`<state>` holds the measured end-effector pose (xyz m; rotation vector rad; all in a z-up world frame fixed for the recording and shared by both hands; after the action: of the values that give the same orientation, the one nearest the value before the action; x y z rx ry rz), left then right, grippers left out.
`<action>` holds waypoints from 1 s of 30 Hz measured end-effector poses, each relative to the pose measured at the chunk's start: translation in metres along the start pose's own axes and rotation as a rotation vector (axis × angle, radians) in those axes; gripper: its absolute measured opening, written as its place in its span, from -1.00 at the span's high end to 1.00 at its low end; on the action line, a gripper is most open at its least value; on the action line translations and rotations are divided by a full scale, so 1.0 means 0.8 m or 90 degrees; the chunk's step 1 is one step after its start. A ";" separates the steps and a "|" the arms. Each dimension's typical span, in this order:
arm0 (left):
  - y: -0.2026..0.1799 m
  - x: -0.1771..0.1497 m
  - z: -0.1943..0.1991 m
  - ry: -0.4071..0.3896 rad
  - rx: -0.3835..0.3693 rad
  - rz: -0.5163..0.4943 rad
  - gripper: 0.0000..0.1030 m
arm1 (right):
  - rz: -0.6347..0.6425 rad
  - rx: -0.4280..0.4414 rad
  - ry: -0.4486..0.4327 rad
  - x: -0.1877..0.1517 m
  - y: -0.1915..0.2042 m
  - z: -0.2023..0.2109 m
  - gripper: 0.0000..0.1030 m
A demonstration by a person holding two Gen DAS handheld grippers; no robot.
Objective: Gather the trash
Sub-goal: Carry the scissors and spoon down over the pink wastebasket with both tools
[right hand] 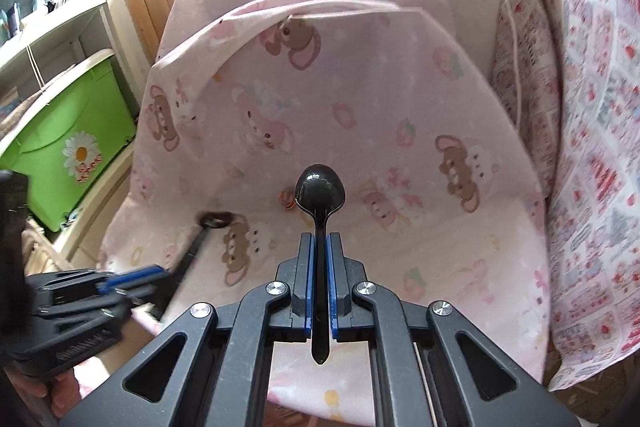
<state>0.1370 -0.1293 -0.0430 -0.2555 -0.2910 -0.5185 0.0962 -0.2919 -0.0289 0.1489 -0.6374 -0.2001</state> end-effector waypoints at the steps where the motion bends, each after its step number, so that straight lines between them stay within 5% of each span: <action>1: -0.003 0.007 -0.016 0.039 0.045 -0.021 0.77 | -0.005 0.009 0.007 -0.001 0.000 -0.003 0.87; 3: 0.008 0.011 -0.040 0.118 0.072 -0.005 0.77 | -0.010 0.009 0.017 -0.004 -0.001 -0.010 0.87; 5: 0.012 0.005 -0.050 0.165 0.011 0.027 0.77 | -0.009 -0.006 0.023 -0.007 -0.004 -0.015 0.87; 10: 0.010 -0.023 -0.059 0.171 0.042 0.007 0.77 | 0.003 -0.002 0.022 -0.008 -0.001 -0.011 0.87; 13: 0.010 -0.033 -0.050 0.141 0.005 0.037 0.77 | 0.016 0.001 0.019 -0.009 0.005 -0.008 0.87; 21: 0.026 -0.046 0.016 0.013 0.041 0.069 0.78 | 0.066 0.016 0.033 -0.029 0.038 -0.010 0.87; 30: 0.023 -0.096 0.066 -0.026 0.016 0.052 0.77 | 0.158 0.079 0.045 -0.070 0.095 0.014 0.87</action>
<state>0.0718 -0.0630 -0.0227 -0.2524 -0.3261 -0.4292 0.0565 -0.2063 -0.0370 0.1932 -0.5923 0.0836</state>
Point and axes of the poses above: each gripper's, at about its wrist camera, not at the fingertips, and z roughly against the way its jaws point, y to its left, x to its top, the point moved 7 cm from there along -z, roughly the way its jaws point, and after that the axes turned 14 degrees about y, right-handed, at the moved point
